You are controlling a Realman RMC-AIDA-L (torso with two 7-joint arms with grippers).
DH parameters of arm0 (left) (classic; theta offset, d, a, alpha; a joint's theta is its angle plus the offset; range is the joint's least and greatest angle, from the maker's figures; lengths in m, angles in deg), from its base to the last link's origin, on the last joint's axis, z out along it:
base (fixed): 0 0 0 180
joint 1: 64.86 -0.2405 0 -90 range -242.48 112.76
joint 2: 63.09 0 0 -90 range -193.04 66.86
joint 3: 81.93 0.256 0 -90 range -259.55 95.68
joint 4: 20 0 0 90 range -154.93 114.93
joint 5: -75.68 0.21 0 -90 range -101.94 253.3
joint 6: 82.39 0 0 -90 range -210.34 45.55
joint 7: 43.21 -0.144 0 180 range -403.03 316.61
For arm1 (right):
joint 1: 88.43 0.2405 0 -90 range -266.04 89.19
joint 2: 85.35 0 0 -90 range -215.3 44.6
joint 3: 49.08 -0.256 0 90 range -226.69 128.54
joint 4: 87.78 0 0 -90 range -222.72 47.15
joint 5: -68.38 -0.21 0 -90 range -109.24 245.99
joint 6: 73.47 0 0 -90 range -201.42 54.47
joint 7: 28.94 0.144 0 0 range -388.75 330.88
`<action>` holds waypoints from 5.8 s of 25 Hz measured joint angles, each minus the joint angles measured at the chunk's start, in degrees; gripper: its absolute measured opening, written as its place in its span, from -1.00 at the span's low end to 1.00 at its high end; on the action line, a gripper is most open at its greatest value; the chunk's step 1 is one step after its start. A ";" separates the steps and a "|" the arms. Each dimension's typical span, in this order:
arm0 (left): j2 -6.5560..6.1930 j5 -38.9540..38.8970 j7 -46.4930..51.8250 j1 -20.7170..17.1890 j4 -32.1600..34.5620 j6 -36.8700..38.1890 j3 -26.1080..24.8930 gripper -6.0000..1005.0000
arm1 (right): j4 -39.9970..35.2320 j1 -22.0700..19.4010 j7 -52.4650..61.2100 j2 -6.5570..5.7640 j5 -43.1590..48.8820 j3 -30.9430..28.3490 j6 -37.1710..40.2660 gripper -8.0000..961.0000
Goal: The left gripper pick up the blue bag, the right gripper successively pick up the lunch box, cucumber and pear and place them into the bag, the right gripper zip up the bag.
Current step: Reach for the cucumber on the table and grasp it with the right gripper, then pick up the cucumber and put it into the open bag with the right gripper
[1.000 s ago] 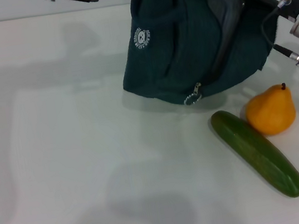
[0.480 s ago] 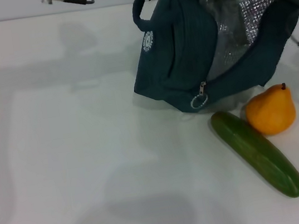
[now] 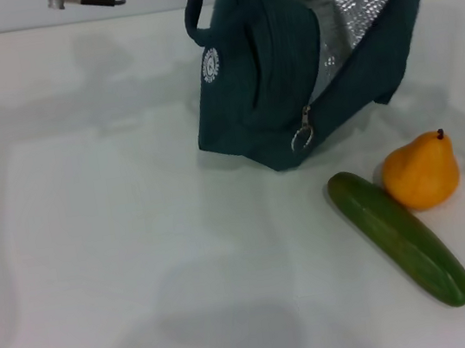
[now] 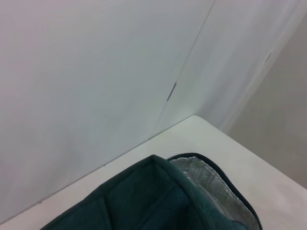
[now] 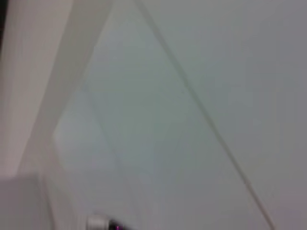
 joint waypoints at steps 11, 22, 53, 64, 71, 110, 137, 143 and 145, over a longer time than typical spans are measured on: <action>0.04 -0.01 0.34 -0.74 -0.14 -0.34 0.01 -0.92 | 2.90 -1.51 -7.33 0.73 -3.63 0.70 -13.61 -0.51; -0.08 -0.02 -0.21 -1.79 -0.13 -0.71 -0.08 -0.92 | -24.92 -1.15 20.73 -3.46 9.14 22.63 -6.63 -0.49; 0.08 -0.15 -1.32 -1.62 0.22 -1.32 -0.08 -0.91 | -25.75 34.70 80.88 -2.36 68.11 22.39 5.69 0.68; 0.11 -0.33 -1.92 -1.84 0.21 -1.41 -0.08 -0.92 | -23.26 33.90 82.94 -1.77 72.55 22.68 6.98 0.66; 0.24 -0.29 -2.07 -1.37 0.04 -2.00 -0.08 -0.92 | -23.20 34.70 83.01 -0.36 80.71 22.79 5.75 0.65; 0.80 -0.58 -3.61 -0.97 -0.11 -3.50 0.36 -0.92 | -16.56 36.05 82.45 0.92 74.06 40.11 -12.56 0.58; 1.32 -0.58 -3.61 -0.69 -0.11 -3.50 0.10 -0.92 | -16.57 36.21 82.42 0.91 74.04 41.87 -12.51 0.23; 1.15 -0.57 -3.61 -0.66 -0.11 -3.50 0.10 -0.92 | -17.81 35.74 81.98 0.47 73.19 40.13 -10.73 0.23; 1.09 -0.51 -3.61 -0.71 -0.11 -3.50 0.09 -0.92 | -19.12 35.01 80.97 0.34 71.89 37.68 -8.56 0.23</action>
